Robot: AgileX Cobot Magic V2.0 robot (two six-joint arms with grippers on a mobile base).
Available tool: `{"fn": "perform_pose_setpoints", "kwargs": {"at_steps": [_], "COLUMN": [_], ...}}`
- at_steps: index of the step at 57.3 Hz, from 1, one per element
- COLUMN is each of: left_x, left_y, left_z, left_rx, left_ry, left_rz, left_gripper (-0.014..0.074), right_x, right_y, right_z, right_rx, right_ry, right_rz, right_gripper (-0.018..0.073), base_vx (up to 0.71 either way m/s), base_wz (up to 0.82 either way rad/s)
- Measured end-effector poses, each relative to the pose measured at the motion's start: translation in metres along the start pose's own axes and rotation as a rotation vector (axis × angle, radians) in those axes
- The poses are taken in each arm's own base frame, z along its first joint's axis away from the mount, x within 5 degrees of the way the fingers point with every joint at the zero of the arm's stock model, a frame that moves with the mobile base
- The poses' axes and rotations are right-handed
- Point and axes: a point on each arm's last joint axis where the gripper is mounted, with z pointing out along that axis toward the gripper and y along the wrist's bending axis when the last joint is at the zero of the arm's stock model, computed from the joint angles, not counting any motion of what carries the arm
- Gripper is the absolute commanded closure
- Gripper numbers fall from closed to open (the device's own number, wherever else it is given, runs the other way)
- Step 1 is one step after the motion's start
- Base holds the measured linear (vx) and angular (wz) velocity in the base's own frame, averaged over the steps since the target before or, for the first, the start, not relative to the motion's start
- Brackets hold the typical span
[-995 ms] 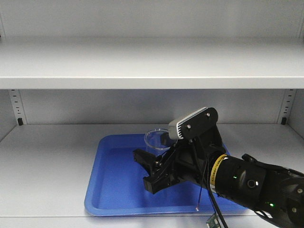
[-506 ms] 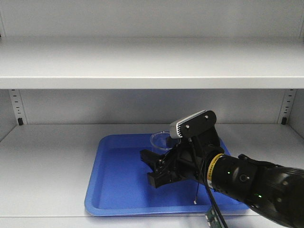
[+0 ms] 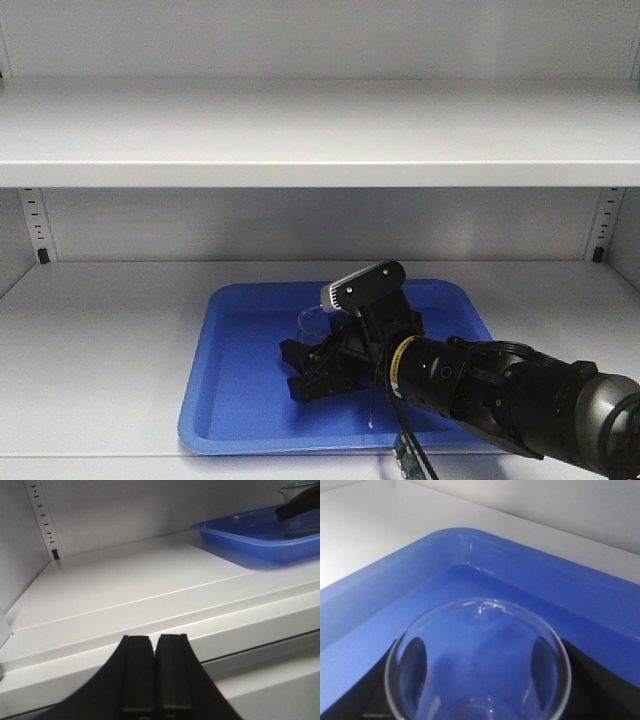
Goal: Pick beaker and place in left cabinet
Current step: 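Lower the held beaker onto the blue tray on the shelf, then open the right gripper and withdraw it from the beaker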
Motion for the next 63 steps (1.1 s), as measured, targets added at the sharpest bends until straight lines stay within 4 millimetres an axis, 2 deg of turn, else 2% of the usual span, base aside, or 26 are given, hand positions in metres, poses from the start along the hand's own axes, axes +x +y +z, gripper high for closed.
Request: {"fn": "perform_pose_setpoints", "kwargs": {"at_steps": [7, 22, 29, 37, 63], "left_x": [0.0, 0.0, 0.0, 0.0, 0.0], "left_y": [0.0, 0.0, 0.0, 0.0, 0.0], "left_z": [0.0, 0.0, 0.0, 0.0, 0.0], "left_rx": [0.0, 0.0, 0.0, 0.0, 0.0], "left_ry": [0.0, 0.0, 0.0, 0.0, 0.0], "left_rz": [0.0, 0.0, 0.0, 0.0, 0.0], "left_gripper": [0.0603, 0.0603, 0.0603, 0.0603, 0.0603], "right_x": [0.0, 0.001, 0.001, 0.0, -0.033], "right_y": [0.0, -0.002, -0.002, -0.002, 0.005], "right_z": [0.0, 0.001, 0.001, -0.002, -0.032], "right_rx": [0.001, 0.019, 0.022, 0.024, -0.004], "right_ry": [-0.001, 0.002, 0.006, 0.005, -0.053], "right_rz": [0.008, 0.052, 0.061, 0.066, 0.063], "right_gripper": [0.0294, 0.0041, -0.0035, -0.0046, -0.0033], "base_vx": [0.0, 0.0, 0.0, 0.0, 0.0], "base_wz": [0.0, 0.0, 0.0, 0.0, 0.0]}}
